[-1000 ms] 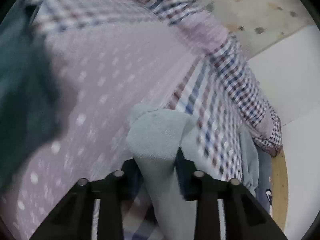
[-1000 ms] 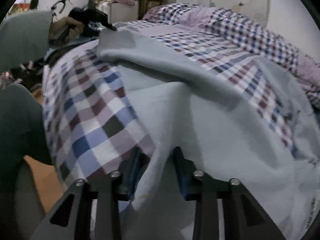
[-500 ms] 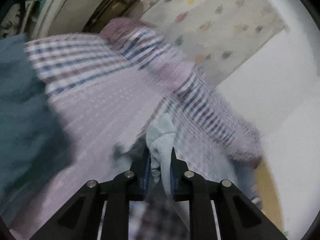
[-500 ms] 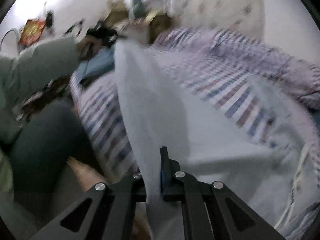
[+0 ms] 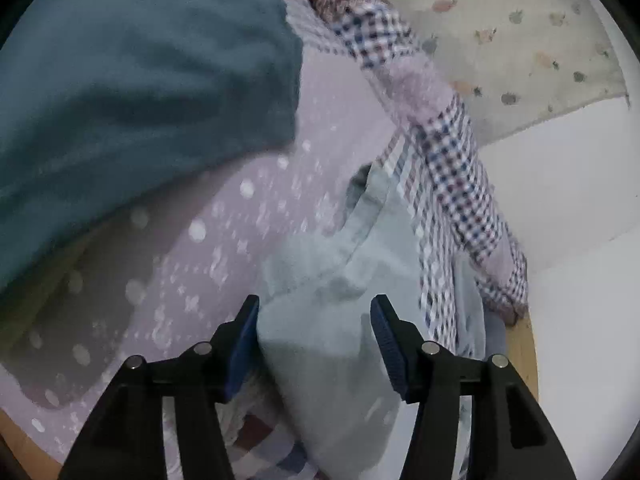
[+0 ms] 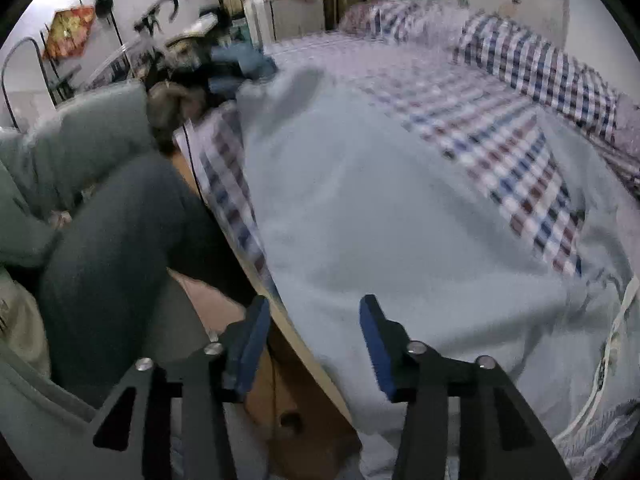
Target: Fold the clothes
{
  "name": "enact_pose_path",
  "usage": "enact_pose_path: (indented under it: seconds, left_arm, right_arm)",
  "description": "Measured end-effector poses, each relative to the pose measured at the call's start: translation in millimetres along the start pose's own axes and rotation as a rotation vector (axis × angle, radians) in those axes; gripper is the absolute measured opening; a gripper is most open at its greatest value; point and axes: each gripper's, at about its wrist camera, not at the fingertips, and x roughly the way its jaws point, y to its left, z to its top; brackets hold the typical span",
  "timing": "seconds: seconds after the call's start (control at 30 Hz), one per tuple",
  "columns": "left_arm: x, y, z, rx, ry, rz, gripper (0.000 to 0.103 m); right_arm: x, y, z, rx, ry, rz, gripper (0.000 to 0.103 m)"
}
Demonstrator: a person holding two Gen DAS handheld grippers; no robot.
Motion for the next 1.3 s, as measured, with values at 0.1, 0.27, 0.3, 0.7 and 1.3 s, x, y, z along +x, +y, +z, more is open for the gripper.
enact_pose_path:
  seconds: [0.1,0.27,0.3,0.7,1.3]
  left_arm:
    - [-14,-32,-6,0.041,-0.132,0.006,0.023]
    - [-24,-60,-41,0.103,-0.276,0.068,0.024]
    - [-23,-48,-44,0.076,-0.289,0.083,0.024]
    - [7,22,-29,-0.199,-0.148,-0.137,0.058]
    - [-58,-34,-24,0.158,-0.526,0.003,0.012]
  right_arm:
    - [-6,2,28,0.051,-0.091,-0.052,0.070]
    - [16,-3,100,0.085,-0.187,-0.120,0.076]
    - [24,-2,119,0.074,-0.193,-0.131,0.076]
    - [249,63,346,-0.243,-0.043,-0.015,0.075]
    - [356,45,419,-0.269,-0.061,-0.012,0.013]
